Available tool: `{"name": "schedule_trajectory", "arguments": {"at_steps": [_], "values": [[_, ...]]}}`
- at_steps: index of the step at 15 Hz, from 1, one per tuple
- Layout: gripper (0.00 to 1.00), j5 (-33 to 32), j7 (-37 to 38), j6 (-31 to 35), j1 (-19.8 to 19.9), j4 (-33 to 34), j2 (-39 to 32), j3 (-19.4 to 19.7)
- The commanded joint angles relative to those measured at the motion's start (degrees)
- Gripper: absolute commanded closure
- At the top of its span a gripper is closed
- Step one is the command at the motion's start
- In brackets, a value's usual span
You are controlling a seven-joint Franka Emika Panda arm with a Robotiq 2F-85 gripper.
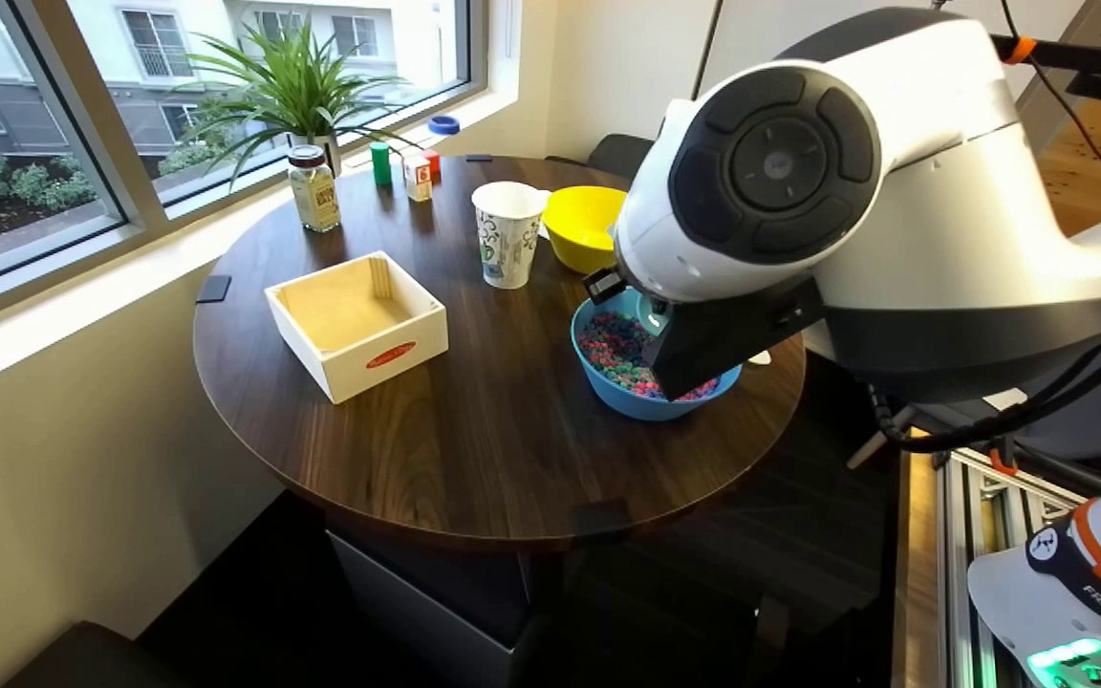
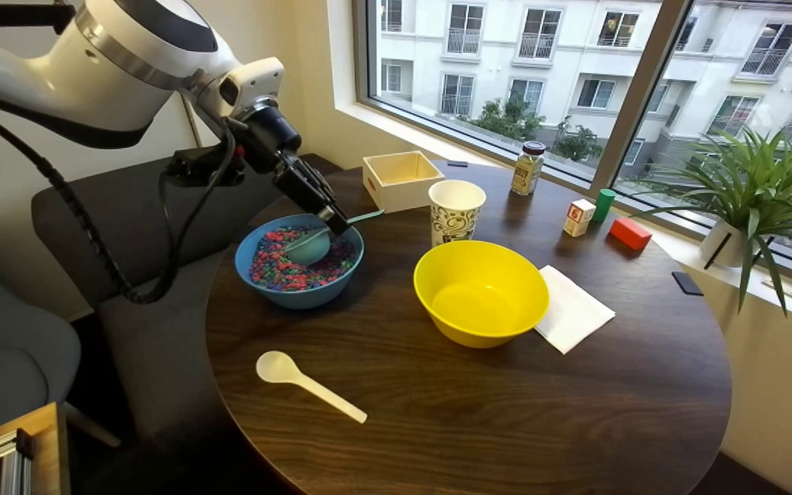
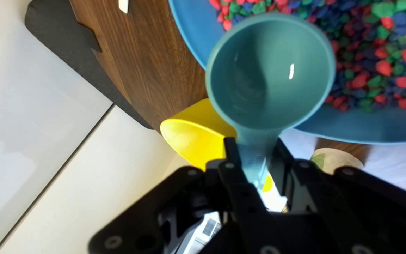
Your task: Pick up the blue measuring spoon, scoop some of the substance in the blue bowl and put the blue measuring spoon back onto the table
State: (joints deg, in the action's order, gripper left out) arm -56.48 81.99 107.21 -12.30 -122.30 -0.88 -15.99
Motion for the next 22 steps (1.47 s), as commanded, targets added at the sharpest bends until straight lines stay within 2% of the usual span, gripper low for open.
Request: {"name": "schedule_trajectory", "arguments": {"at_steps": [1,6,12,16,22], "values": [[0.94,-4.97,3.93,-6.01,-2.05,2.51,-3.66,0.09],[0.94,-10.14,6.84,-11.30,-3.54,4.41,-7.05,0.06],[0.94,-14.39,8.92,-12.37,-5.25,6.27,-11.15,0.04],[0.94,-15.51,9.73,-14.63,-6.61,7.31,-13.59,-0.11],[0.94,-14.51,11.04,-21.48,-9.20,9.79,-16.93,-0.60]]}}
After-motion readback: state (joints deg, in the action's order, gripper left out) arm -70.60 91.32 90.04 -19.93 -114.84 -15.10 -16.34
